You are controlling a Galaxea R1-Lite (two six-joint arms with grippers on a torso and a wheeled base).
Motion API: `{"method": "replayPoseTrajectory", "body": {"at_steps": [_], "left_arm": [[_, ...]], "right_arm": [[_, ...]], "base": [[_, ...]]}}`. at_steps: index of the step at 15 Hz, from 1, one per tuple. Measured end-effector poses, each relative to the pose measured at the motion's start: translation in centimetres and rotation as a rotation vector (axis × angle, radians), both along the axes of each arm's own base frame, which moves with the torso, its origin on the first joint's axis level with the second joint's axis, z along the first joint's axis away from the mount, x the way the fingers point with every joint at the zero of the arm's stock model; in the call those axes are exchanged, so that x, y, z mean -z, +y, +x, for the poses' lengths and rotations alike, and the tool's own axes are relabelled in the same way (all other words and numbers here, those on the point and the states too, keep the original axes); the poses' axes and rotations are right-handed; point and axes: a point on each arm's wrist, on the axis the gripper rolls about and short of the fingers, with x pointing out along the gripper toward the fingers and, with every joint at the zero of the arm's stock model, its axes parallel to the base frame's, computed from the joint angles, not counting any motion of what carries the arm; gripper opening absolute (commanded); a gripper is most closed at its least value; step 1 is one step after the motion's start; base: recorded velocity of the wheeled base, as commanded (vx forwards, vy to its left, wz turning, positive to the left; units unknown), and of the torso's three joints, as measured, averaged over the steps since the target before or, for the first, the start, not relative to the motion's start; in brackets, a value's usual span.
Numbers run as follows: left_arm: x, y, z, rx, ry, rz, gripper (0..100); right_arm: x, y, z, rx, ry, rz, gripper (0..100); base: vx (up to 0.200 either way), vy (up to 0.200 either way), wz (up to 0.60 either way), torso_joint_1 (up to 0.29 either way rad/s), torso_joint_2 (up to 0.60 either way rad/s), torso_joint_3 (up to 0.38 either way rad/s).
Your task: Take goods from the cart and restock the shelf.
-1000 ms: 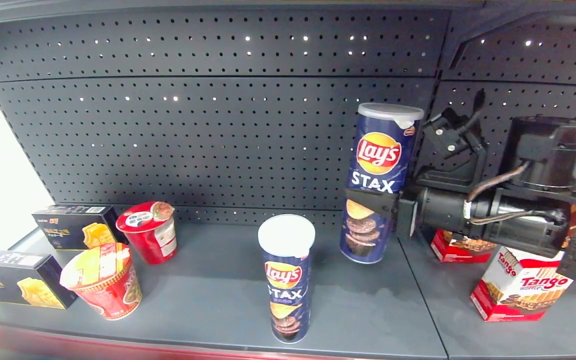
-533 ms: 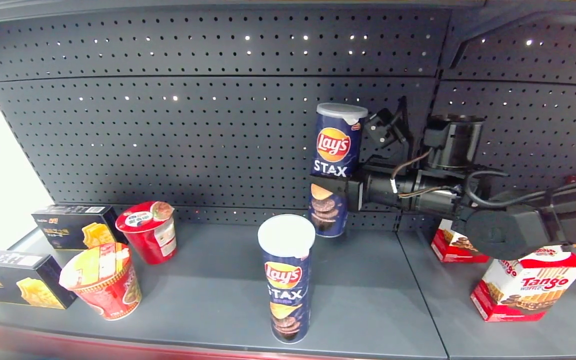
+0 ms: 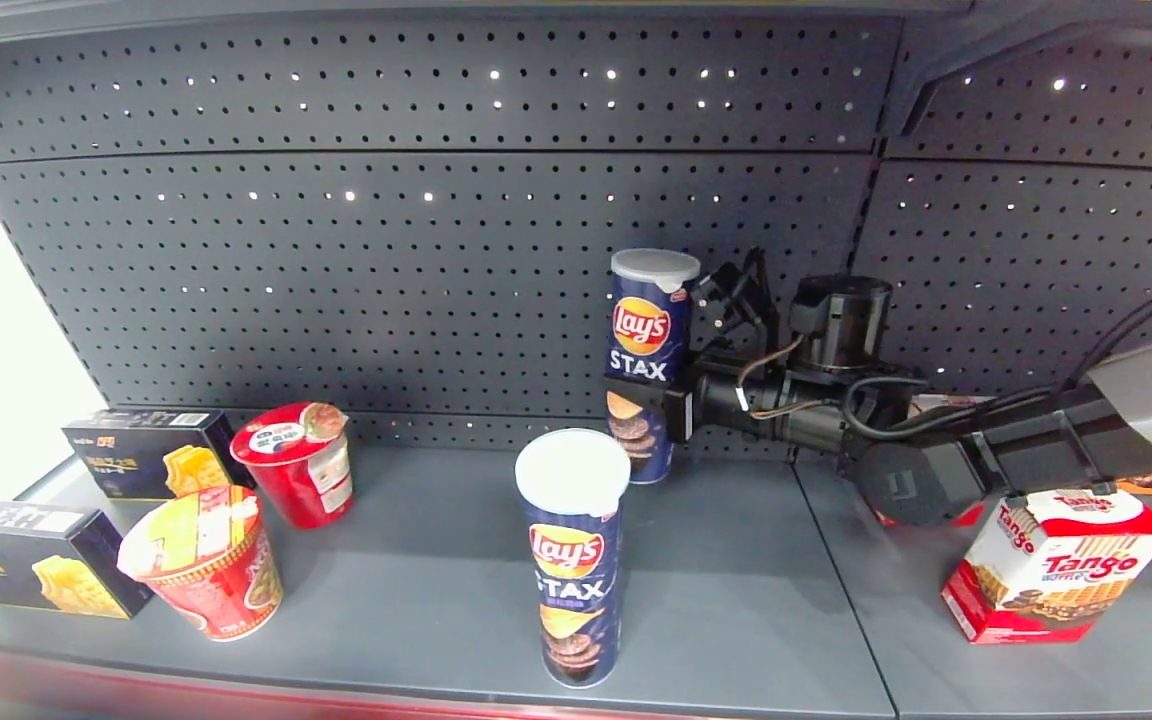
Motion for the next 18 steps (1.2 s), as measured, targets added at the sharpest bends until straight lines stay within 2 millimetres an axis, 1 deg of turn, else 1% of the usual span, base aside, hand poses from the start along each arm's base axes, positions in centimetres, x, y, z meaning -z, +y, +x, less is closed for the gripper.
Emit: {"method": "replayPoseTrajectory", "body": {"at_steps": [12, 18], "left_arm": [[0.0, 0.0, 0.0, 0.0, 0.0, 0.0, 100], [0.0, 0.0, 0.0, 0.0, 0.0, 0.0, 100]], "right_arm": [[2.3, 0.0, 1.0, 0.016, 0.021, -0.046, 0], [3.4, 0.7, 1.4, 0.007, 0.03, -0.052, 0]], "base": [[0.0, 0.0, 0.0, 0.0, 0.0, 0.0], [0.0, 0.0, 0.0, 0.0, 0.0, 0.0]]}}
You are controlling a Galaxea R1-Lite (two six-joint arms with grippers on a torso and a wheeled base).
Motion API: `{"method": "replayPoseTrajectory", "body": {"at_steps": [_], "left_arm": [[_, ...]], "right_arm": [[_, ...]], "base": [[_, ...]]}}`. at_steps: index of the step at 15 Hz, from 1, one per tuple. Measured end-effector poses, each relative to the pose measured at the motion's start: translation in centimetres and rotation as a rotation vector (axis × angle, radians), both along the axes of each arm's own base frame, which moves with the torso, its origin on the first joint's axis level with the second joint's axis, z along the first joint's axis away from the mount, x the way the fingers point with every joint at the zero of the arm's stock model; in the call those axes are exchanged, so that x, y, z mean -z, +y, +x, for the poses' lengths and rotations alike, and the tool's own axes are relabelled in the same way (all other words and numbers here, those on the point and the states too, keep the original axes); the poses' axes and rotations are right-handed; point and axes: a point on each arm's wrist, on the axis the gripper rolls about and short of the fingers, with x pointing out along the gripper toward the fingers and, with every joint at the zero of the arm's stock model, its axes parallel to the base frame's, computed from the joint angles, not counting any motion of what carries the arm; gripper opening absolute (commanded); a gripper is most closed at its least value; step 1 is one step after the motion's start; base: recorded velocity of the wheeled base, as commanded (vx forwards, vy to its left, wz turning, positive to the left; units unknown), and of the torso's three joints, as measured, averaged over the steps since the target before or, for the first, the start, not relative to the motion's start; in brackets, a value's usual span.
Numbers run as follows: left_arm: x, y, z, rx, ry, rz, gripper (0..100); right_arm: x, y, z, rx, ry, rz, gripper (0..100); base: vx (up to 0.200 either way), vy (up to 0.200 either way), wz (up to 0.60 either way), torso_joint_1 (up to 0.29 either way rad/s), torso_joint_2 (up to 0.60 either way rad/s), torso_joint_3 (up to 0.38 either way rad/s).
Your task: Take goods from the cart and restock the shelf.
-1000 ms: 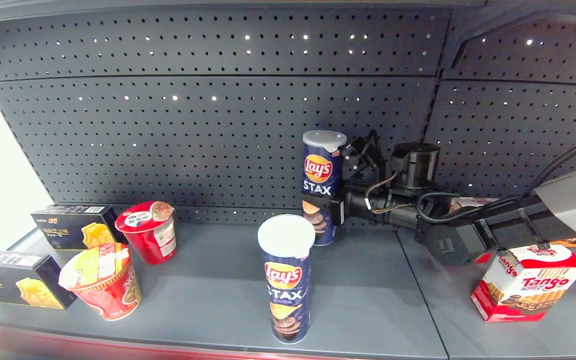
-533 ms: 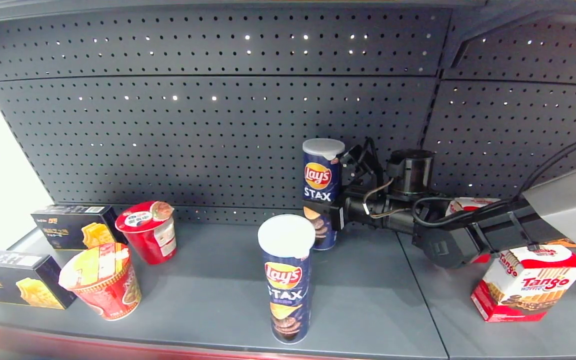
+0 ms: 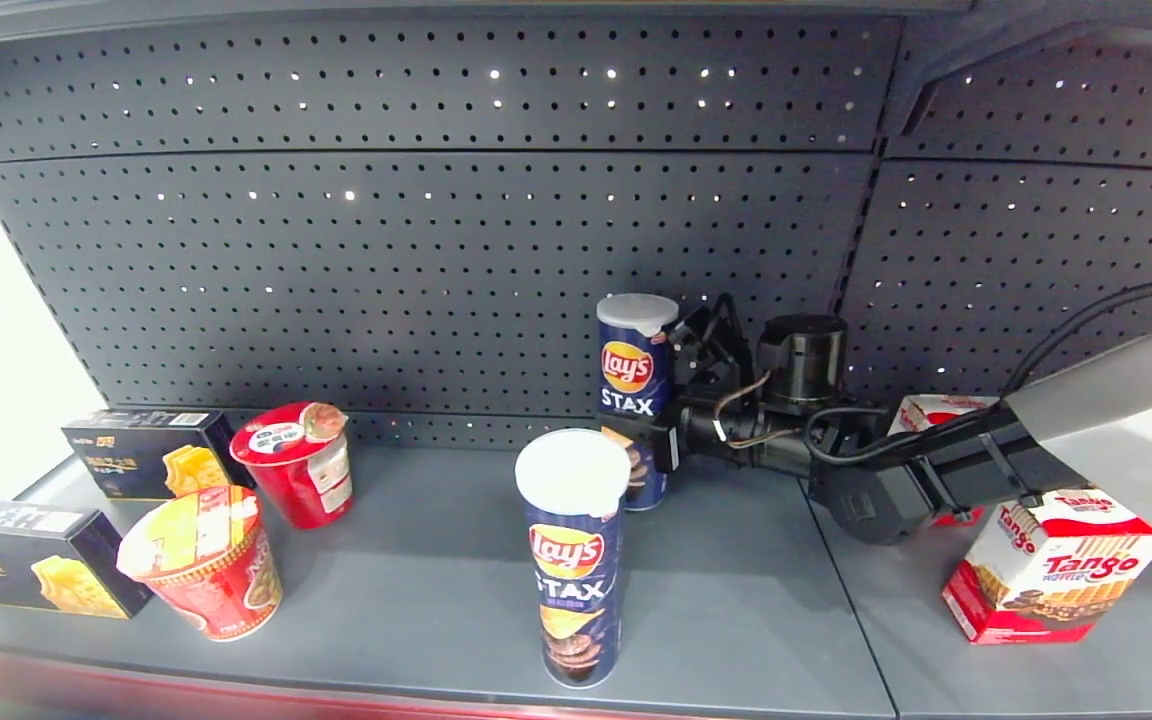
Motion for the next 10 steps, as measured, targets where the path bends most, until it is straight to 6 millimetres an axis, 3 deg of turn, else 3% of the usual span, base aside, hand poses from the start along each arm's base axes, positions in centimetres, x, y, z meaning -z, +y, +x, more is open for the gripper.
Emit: {"method": "replayPoseTrajectory", "body": {"at_steps": [10], "left_arm": [[0.0, 0.0, 0.0, 0.0, 0.0, 0.0, 100]], "right_arm": [[1.5, 0.6, 0.2, -0.011, 0.027, -0.018, 0]], "base": [[0.0, 0.0, 0.0, 0.0, 0.0, 0.0]]}}
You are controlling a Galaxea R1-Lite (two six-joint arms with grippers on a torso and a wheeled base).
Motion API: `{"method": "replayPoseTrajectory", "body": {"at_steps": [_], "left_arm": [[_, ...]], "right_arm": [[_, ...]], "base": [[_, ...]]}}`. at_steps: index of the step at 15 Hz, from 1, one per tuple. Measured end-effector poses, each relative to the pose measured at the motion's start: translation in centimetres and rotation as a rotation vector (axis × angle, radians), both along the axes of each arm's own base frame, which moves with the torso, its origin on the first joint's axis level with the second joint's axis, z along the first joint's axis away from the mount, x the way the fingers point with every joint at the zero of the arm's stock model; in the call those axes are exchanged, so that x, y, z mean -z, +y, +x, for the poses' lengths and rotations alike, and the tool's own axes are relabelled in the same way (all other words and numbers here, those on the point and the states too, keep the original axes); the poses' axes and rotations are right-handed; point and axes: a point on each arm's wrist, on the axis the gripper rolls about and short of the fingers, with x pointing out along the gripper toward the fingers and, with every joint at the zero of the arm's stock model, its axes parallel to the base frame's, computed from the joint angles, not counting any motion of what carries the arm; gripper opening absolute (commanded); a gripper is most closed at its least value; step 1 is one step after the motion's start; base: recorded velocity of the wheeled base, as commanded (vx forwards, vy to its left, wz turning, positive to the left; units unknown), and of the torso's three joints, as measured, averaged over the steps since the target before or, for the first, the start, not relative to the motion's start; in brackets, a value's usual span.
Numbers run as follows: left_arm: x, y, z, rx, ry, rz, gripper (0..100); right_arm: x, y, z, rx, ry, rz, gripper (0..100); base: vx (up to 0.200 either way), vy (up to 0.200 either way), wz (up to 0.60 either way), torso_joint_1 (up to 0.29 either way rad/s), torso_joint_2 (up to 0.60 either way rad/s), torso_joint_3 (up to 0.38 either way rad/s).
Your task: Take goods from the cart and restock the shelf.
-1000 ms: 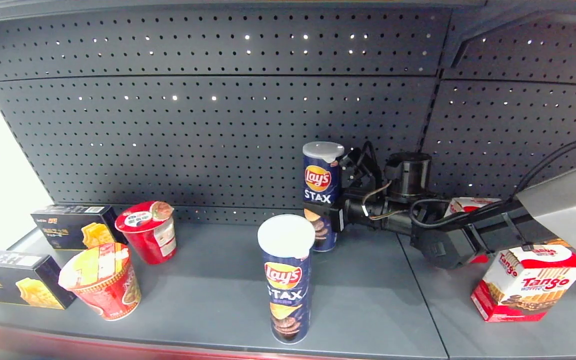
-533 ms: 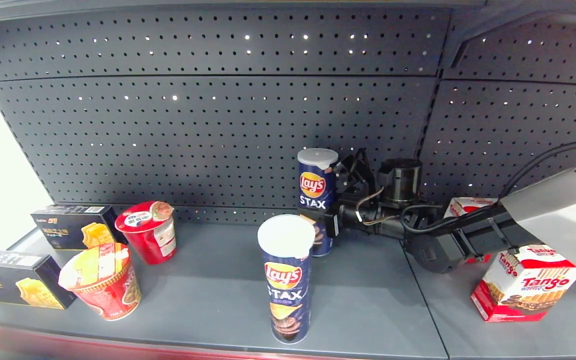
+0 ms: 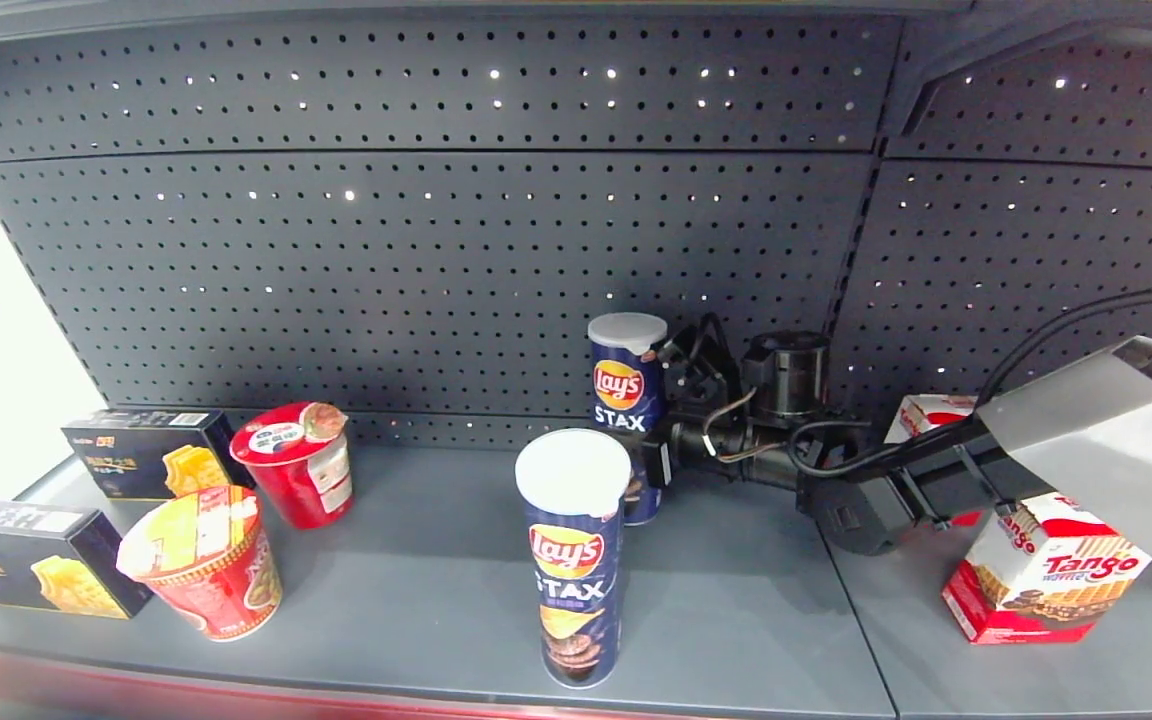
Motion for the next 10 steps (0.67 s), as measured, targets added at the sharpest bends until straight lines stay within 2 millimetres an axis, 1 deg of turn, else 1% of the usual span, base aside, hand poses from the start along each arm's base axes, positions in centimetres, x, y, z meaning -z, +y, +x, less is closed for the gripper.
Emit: {"method": "replayPoseTrajectory", "body": {"at_steps": [3, 4, 10], "left_arm": [[0.0, 0.0, 0.0, 0.0, 0.0, 0.0, 100], [0.0, 0.0, 0.0, 0.0, 0.0, 0.0, 100], [0.0, 0.0, 0.0, 0.0, 0.0, 0.0, 100]], "right_arm": [[0.3, 0.18, -0.01, -0.003, 0.006, -0.005, 0], [0.45, 0.18, 0.01, -0.003, 0.009, -0.007, 100], [0.98, -0.19, -0.22, 0.002, 0.019, -0.027, 100]], "base": [[0.0, 0.0, 0.0, 0.0, 0.0, 0.0], [0.0, 0.0, 0.0, 0.0, 0.0, 0.0], [0.0, 0.0, 0.0, 0.0, 0.0, 0.0]]}}
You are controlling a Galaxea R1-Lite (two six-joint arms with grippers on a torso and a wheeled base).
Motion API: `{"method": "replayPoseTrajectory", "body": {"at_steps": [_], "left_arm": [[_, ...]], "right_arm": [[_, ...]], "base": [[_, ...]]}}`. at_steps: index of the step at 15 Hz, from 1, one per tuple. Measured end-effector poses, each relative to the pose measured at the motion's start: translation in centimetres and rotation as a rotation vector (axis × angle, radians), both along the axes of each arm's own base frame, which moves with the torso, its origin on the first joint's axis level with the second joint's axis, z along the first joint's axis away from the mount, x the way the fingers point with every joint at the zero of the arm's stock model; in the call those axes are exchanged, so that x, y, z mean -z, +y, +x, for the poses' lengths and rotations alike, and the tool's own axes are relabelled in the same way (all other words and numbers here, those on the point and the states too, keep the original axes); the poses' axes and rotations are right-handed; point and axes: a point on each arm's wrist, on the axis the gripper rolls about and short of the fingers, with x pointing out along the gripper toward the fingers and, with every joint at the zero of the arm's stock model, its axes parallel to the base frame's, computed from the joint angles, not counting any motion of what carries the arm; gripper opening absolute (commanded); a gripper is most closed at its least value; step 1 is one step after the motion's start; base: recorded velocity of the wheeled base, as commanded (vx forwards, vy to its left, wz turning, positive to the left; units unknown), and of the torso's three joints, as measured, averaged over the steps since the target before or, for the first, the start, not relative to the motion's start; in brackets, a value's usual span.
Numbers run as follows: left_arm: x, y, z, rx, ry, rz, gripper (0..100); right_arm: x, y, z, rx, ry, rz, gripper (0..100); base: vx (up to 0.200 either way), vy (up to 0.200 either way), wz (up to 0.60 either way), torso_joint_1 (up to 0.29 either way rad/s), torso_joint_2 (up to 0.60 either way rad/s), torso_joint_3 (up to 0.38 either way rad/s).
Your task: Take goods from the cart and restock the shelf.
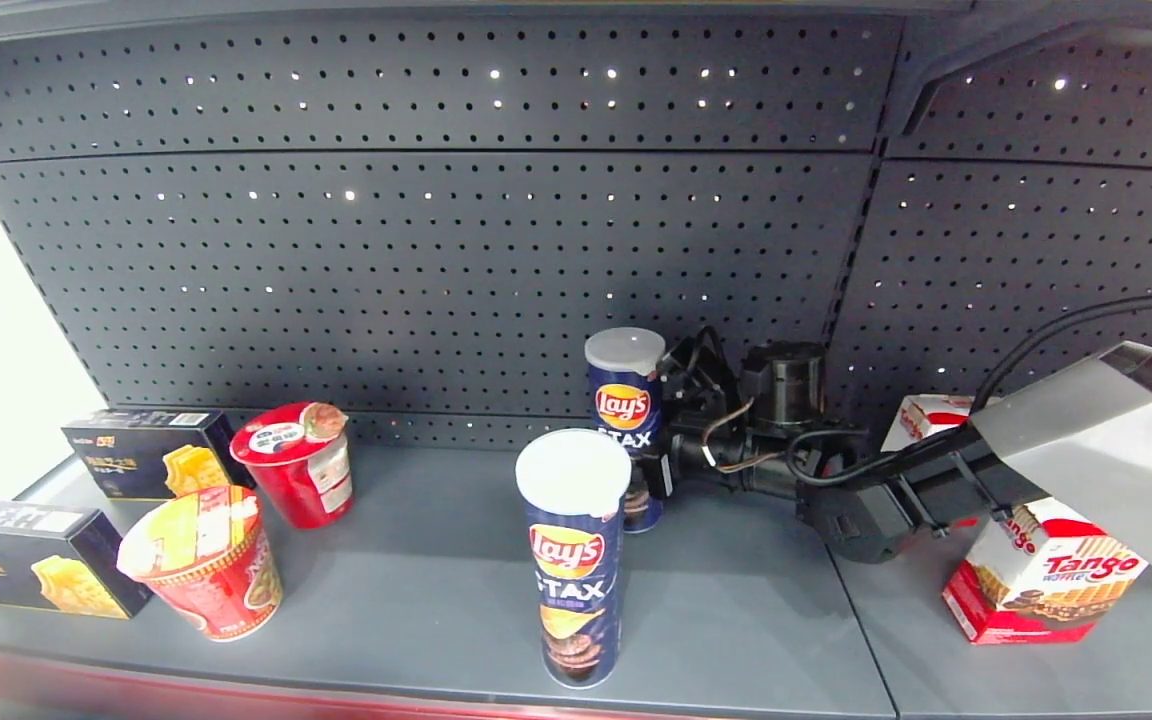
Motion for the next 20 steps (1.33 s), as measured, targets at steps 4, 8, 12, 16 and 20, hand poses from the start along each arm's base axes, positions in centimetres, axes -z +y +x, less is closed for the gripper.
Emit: {"method": "replayPoseTrajectory", "body": {"at_steps": [4, 8, 12, 16, 20], "left_arm": [[0.0, 0.0, 0.0, 0.0, 0.0, 0.0, 100], [0.0, 0.0, 0.0, 0.0, 0.0, 0.0, 100], [0.0, 0.0, 0.0, 0.0, 0.0, 0.0, 100], [0.0, 0.0, 0.0, 0.0, 0.0, 0.0, 100], [0.0, 0.0, 0.0, -0.001, 0.0, 0.0, 100]], "right_arm": [[0.2, -0.8, -1.3, 0.025, 0.017, -0.018, 100], [0.7, -2.3, -2.8, 0.136, 0.047, -0.066, 100], [0.0, -3.7, -3.5, 0.183, 0.039, -0.077, 100], [-0.4, -4.3, -3.9, 0.235, 0.032, -0.085, 100], [-0.4, -4.6, -5.5, 0.217, 0.043, -0.1, 100]], "base": [[0.0, 0.0, 0.0, 0.0, 0.0, 0.0], [0.0, 0.0, 0.0, 0.0, 0.0, 0.0], [0.0, 0.0, 0.0, 0.0, 0.0, 0.0], [0.0, 0.0, 0.0, 0.0, 0.0, 0.0], [0.0, 0.0, 0.0, 0.0, 0.0, 0.0]]}}
